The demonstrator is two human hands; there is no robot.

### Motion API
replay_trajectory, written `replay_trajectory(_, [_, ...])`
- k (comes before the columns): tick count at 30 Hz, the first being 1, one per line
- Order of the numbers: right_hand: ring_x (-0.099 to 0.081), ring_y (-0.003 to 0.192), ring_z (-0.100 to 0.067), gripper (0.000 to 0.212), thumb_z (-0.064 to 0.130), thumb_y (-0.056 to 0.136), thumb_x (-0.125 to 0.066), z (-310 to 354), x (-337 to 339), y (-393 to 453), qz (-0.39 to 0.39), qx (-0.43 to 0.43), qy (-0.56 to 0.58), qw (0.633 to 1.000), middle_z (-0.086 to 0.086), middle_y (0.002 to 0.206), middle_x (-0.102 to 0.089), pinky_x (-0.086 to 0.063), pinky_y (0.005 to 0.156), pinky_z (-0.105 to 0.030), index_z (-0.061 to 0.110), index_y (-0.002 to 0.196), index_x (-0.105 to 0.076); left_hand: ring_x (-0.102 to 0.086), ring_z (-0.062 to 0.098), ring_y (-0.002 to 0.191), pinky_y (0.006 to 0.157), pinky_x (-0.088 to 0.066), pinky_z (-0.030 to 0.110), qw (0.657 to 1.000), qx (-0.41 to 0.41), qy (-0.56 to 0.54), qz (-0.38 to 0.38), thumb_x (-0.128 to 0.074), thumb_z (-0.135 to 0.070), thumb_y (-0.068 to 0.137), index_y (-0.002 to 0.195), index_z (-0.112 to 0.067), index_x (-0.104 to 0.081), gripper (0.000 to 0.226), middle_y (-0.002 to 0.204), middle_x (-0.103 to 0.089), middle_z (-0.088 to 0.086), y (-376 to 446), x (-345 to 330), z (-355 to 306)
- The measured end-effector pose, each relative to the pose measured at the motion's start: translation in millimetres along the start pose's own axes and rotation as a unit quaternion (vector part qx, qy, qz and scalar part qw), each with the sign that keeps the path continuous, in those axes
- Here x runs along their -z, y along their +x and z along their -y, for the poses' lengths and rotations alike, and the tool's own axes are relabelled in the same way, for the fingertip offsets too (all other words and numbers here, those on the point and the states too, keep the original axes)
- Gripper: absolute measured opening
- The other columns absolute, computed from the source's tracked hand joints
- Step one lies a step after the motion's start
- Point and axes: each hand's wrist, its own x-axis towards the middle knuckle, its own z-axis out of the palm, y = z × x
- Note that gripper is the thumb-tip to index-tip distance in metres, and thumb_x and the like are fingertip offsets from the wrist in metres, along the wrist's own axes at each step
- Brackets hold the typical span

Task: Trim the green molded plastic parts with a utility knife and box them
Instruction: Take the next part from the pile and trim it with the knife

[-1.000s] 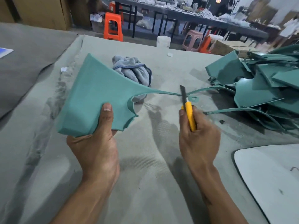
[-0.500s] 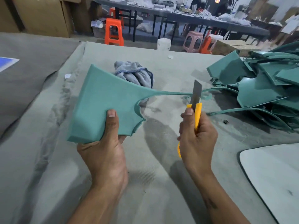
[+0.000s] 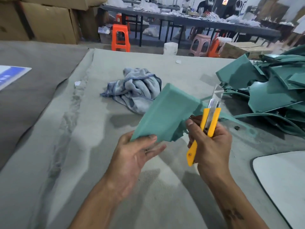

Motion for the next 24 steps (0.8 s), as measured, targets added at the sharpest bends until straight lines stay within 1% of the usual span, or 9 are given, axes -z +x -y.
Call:
replay_trajectory(3, [-0.054, 0.048, -0.014, 0.008, 0.026, 0.084, -0.077, -1, 4, 2, -0.015, 0.036, -0.054, 0.998, 0.001, 0.057, -0.062, -0.048, 0.050, -0.023, 0.027, 0.076, -0.075, -0.070, 0.032, 0.111, 0.099, -0.055, 0.050, 0.998, 0.031, 0.033, 0.032, -0.077, -0.026, 0.062, 0.105, -0.004, -0.077, 0.048, 0.120, -0.072, 0.019, -1, 13, -5])
replay_trajectory(6, [-0.055, 0.051, -0.021, 0.012, 0.025, 0.087, -0.074, 1, 8, 2, -0.012, 0.083, -0.100, 0.991, -0.006, 0.063, -0.064, -0.050, 0.052, -0.023, 0.035, 0.080, -0.073, -0.071, 0.012, 0.102, 0.084, -0.055, 0.026, 0.983, -0.025, 0.160, 0.086, -0.076, -0.033, 0.069, 0.118, -0.029, -0.076, 0.049, 0.113, -0.076, -0.002, 0, 11, -3])
replay_trajectory(9, [-0.055, 0.049, -0.019, 0.013, 0.024, 0.091, -0.074, 3, 5, -1, 0.016, 0.102, -0.096, 0.990, -0.007, 0.064, -0.064, -0.049, 0.049, -0.024, 0.034, 0.083, -0.072, -0.067, 0.006, 0.108, 0.092, -0.049, 0.015, 0.934, -0.104, 0.327, 0.098, -0.075, -0.033, 0.085, 0.137, -0.039, -0.059, 0.056, 0.118, -0.070, -0.019, -2, 2, 15])
replay_trajectory(12, [-0.056, 0.047, -0.015, 0.008, 0.022, 0.095, -0.073, 2, -3, -7, 0.029, 0.095, -0.065, 0.993, -0.005, 0.064, -0.066, -0.049, 0.046, -0.026, 0.028, 0.089, -0.075, -0.064, -0.004, 0.084, 0.076, -0.040, 0.000, 0.874, -0.242, 0.420, 0.044, -0.062, -0.023, 0.100, 0.139, -0.027, -0.059, 0.040, 0.103, -0.066, -0.019, -4, -5, 28])
replay_trajectory(14, [-0.057, 0.047, -0.016, 0.009, 0.033, 0.099, -0.071, 4, -6, -10, 0.030, 0.099, -0.049, 0.993, -0.005, 0.065, -0.066, -0.049, 0.046, -0.027, 0.027, 0.096, -0.077, -0.066, -0.005, 0.085, 0.077, -0.043, 0.003, 0.816, -0.319, 0.481, -0.024, -0.060, -0.007, 0.096, 0.143, -0.026, -0.059, 0.051, 0.109, -0.069, -0.017, -4, -5, 26])
replay_trajectory(17, [-0.059, 0.042, -0.021, 0.032, 0.055, 0.103, -0.058, 8, 1, -9, 0.029, 0.154, -0.105, 0.982, -0.005, 0.064, -0.065, -0.047, 0.042, -0.031, 0.026, 0.096, -0.071, -0.073, 0.016, 0.104, 0.088, -0.053, 0.019, 0.759, -0.380, 0.510, -0.137, -0.055, 0.002, 0.087, 0.139, -0.019, -0.062, 0.057, 0.122, -0.074, 0.003, -1, 1, 19])
replay_trajectory(20, [-0.058, 0.042, -0.022, 0.035, 0.048, 0.104, -0.059, 14, 9, -11, 0.126, 0.197, -0.141, 0.962, 0.003, 0.064, -0.067, -0.043, 0.040, -0.039, 0.016, 0.099, -0.072, -0.060, 0.019, 0.131, 0.107, -0.050, 0.045, 0.733, -0.382, 0.534, -0.179, -0.054, -0.001, 0.088, 0.136, -0.016, -0.064, 0.052, 0.139, -0.064, 0.003, 2, 11, 10])
replay_trajectory(22, [-0.055, 0.041, -0.025, 0.024, 0.038, 0.101, -0.067, 18, 11, -11, 0.189, 0.184, -0.135, 0.955, -0.001, 0.060, -0.063, -0.042, 0.039, -0.038, 0.017, 0.098, -0.078, -0.057, 0.021, 0.134, 0.106, -0.048, 0.052, 0.696, -0.368, 0.586, -0.191, -0.060, -0.001, 0.088, 0.135, -0.017, -0.066, 0.050, 0.141, -0.062, 0.001, 3, 19, 6])
replay_trajectory(24, [-0.053, 0.040, -0.024, 0.013, 0.029, 0.096, -0.074, 22, 13, -12, 0.243, 0.133, -0.103, 0.955, -0.004, 0.056, -0.058, -0.043, 0.039, -0.030, 0.018, 0.097, -0.083, -0.057, 0.021, 0.134, 0.104, -0.048, 0.053, 0.672, -0.367, 0.614, -0.191, -0.066, -0.003, 0.090, 0.134, -0.018, -0.067, 0.047, 0.141, -0.062, 0.000, 2, 24, 5])
